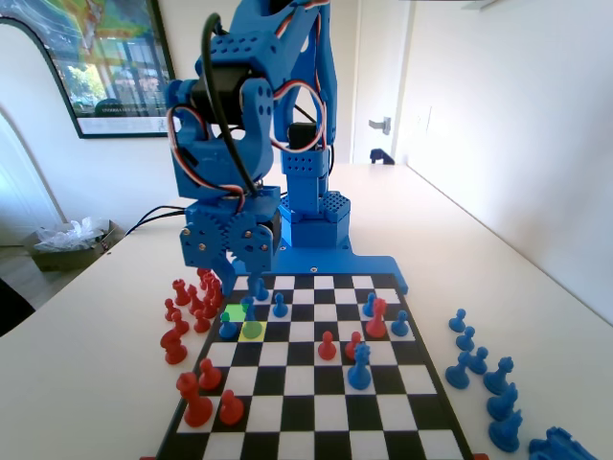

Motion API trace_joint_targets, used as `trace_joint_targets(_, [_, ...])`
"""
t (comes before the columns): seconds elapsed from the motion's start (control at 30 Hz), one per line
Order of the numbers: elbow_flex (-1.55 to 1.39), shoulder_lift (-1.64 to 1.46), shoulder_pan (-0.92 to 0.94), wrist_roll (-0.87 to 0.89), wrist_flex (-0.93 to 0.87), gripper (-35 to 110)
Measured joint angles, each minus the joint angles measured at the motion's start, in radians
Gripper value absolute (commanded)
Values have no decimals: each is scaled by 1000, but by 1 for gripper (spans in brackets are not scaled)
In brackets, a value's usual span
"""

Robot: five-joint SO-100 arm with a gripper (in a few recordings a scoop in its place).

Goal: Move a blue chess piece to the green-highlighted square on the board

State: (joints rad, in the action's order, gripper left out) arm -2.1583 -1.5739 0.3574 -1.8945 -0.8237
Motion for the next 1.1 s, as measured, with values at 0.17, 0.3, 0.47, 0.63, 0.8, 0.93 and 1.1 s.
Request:
trace_joint_targets(0.17, [0,5,0,0,28,11])
trace_joint_targets(0.3, [-12,18,0,-11,61,11])
trace_joint_targets(0.47, [-37,18,0,-18,91,11])
trace_joint_targets(0.63, [-63,18,-11,-12,115,11])
trace_joint_targets(0.8, [-81,18,-23,-11,143,11])
trace_joint_targets(0.93, [-100,18,-31,-11,167,10])
trace_joint_targets(1.1, [-101,18,-31,-18,173,6])
